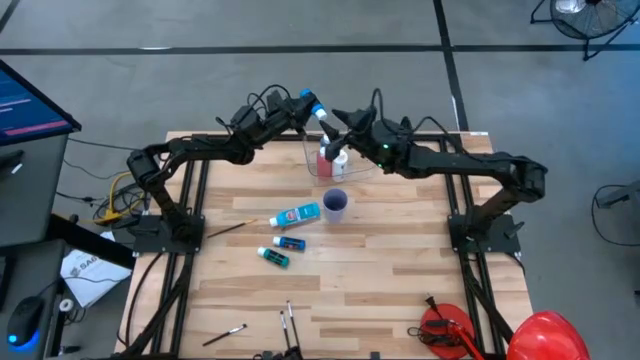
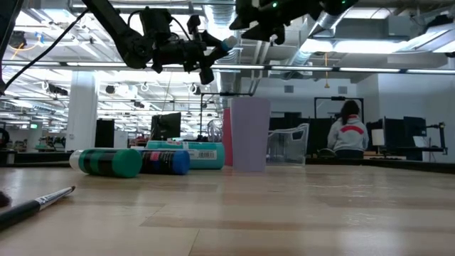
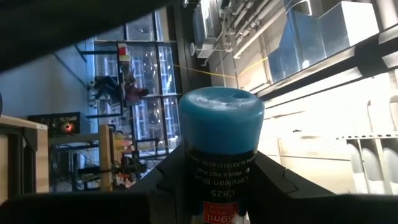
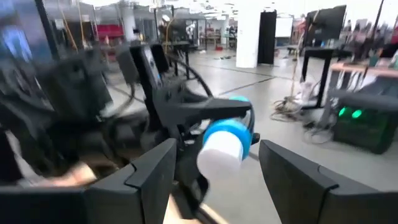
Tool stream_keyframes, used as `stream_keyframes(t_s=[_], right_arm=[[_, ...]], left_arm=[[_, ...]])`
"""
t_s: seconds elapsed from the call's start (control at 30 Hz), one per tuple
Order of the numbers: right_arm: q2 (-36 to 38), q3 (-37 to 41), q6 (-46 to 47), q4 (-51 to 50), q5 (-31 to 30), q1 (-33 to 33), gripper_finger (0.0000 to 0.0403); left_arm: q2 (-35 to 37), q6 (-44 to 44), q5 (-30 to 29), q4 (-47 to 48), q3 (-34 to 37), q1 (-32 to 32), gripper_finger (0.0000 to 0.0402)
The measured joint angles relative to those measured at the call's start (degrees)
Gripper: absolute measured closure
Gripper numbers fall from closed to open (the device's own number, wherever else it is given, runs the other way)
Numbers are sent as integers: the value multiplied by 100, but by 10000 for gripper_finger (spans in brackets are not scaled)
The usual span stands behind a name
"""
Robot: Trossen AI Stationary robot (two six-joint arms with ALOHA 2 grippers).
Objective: Pick & Place Paint Supplies
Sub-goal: Adjust the blue paint bottle in the transparent bin
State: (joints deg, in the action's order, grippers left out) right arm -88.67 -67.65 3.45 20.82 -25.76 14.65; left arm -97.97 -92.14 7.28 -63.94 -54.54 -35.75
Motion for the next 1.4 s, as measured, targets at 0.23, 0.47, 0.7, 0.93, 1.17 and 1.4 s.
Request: stream_keyframes(t_s=[0.23, 0.47, 0.7, 0.93, 1.17, 1.4], right_arm=[[-454, -372, -957, -34, -27, 5, 180], [-520, -495, -960, 16, -126, 0, 180], [-520, -495, -956, 87, -217, 3, 180], [-520, -495, -984, 61, -352, 53, 180], [-520, -495, -1003, 21, -320, 130, 180], [-512, -492, -1050, -20, -304, 369, 180]], left_arm=[[0, -380, 70, 2, 0, 0, 299], [0, -1029, 206, -1, 0, 53, 299], [0, -1330, -126, 2, 0, 177, 299], [0, -1320, -340, 0, 0, 177, 299], [-2, -1347, -323, 337, -62, 102, 299], [-7, -1031, -277, 840, -466, -88, 299]])
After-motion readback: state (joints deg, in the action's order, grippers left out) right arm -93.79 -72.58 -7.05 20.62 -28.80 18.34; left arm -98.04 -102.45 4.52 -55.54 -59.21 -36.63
